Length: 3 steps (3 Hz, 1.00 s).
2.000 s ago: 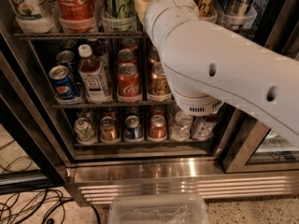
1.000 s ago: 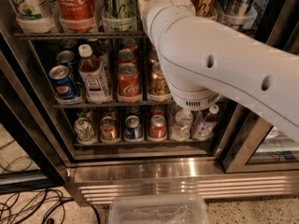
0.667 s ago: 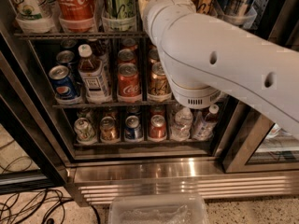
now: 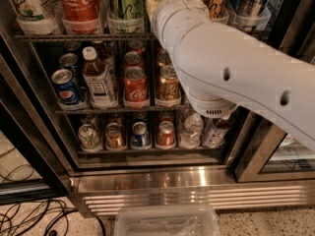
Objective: Pick water bottle from top shelf of fridge
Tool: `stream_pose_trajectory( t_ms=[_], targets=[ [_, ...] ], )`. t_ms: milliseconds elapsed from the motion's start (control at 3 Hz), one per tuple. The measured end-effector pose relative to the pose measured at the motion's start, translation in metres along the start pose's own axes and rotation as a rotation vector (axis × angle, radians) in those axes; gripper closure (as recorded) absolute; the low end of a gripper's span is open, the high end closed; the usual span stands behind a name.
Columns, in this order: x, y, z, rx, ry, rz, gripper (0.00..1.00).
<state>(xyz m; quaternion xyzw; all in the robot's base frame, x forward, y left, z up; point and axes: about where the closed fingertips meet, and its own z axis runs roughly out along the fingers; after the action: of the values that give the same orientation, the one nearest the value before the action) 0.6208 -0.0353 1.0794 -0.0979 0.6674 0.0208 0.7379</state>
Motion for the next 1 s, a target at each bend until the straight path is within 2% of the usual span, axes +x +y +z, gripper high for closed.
stream_pose_trajectory(
  t_ms=[667, 1000],
  targets=[
    [-0.021, -0.005, -0.005, -0.012, -0.12, 0.044, 1.0],
    [-0.032, -0.006, -0.006, -0.016, -0.155, 0.064, 1.0]
  ],
)
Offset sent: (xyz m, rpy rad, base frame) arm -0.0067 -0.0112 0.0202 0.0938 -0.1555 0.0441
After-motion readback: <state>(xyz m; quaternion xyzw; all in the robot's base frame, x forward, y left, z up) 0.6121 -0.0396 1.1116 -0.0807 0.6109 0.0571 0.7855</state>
